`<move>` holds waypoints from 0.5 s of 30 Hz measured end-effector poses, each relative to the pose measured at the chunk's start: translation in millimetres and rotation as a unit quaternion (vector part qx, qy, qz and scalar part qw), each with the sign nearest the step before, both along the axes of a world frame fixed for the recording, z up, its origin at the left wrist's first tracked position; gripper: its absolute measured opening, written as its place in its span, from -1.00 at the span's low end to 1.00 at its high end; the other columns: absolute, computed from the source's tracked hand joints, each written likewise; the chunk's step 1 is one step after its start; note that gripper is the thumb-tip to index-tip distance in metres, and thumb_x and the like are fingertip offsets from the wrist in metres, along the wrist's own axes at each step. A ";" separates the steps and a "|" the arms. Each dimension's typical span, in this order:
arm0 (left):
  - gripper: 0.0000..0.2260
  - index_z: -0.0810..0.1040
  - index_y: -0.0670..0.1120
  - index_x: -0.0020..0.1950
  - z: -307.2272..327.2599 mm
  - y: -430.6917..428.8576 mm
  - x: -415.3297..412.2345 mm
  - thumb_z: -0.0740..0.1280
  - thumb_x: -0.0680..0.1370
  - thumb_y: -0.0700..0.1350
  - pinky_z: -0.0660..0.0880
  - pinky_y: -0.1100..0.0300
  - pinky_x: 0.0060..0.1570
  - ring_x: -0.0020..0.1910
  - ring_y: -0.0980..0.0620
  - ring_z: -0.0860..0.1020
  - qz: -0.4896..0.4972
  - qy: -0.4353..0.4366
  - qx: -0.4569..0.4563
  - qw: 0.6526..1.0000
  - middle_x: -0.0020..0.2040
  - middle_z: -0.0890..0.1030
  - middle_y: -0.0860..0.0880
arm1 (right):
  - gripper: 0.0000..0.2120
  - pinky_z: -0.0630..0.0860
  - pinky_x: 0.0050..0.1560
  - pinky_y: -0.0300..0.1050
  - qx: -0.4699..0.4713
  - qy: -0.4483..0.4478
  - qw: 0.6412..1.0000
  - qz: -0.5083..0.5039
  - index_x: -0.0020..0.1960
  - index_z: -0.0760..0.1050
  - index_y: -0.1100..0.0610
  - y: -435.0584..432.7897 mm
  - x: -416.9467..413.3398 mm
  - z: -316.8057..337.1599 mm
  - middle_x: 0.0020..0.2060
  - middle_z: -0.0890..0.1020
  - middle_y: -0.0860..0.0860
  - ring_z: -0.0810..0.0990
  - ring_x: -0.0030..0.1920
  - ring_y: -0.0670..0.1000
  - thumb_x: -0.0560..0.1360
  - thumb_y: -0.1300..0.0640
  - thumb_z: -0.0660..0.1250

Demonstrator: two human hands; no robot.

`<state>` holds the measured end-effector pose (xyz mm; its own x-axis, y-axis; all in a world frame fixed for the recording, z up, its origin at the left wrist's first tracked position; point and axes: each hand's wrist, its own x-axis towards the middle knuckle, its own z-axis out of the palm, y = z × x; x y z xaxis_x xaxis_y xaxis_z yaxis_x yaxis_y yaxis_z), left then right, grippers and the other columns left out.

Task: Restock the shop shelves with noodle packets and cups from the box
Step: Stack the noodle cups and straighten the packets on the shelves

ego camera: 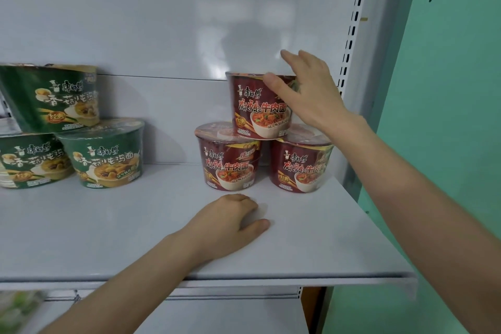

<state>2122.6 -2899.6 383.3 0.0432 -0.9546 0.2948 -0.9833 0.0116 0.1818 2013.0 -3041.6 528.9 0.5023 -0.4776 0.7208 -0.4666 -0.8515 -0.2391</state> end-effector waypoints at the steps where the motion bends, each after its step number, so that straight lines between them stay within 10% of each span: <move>1: -0.21 0.50 -0.09 0.16 1.3 0.9 -0.2 -0.18 0.31 0.39 0.43 0.13 0.14 0.13 0.03 0.49 0.010 -0.013 -0.003 1.000 0.17 0.55 -0.01 | -0.43 0.10 0.42 -0.01 -0.026 -0.028 0.999 0.019 0.43 0.25 0.06 3.7 2.1 0.1 0.43 0.28 0.12 0.15 0.46 0.08 0.53 -0.22 0.12; 8: -0.63 0.45 0.03 0.27 24.0 30.3 11.1 0.12 0.57 0.17 0.45 0.15 0.07 0.17 -0.03 0.50 0.053 -0.064 -0.067 0.994 0.22 0.54 0.01 | -0.70 0.22 0.08 -0.36 -0.119 -0.104 0.977 0.144 0.10 0.56 0.23 48.3 39.4 3.5 0.09 0.62 0.11 0.49 0.22 0.10 0.52 0.07 0.20; 15: -0.61 0.46 -0.03 0.25 25.8 97.0 77.0 0.09 0.58 0.16 0.47 0.08 0.03 0.11 -0.07 0.51 0.130 -0.107 -0.060 0.984 0.14 0.57 -0.05 | -0.73 0.26 0.06 -0.35 -0.081 -0.063 0.970 0.221 0.04 0.59 0.20 99.0 110.5 -1.7 0.01 0.65 0.05 0.54 0.12 0.06 0.51 0.07 0.21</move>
<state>2199.5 -2802.6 409.1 0.2068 -0.8766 0.4345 -0.9713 -0.2371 -0.0160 2123.5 -2942.6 527.2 0.5356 -0.1116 0.8370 -0.0236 -0.9928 -0.1172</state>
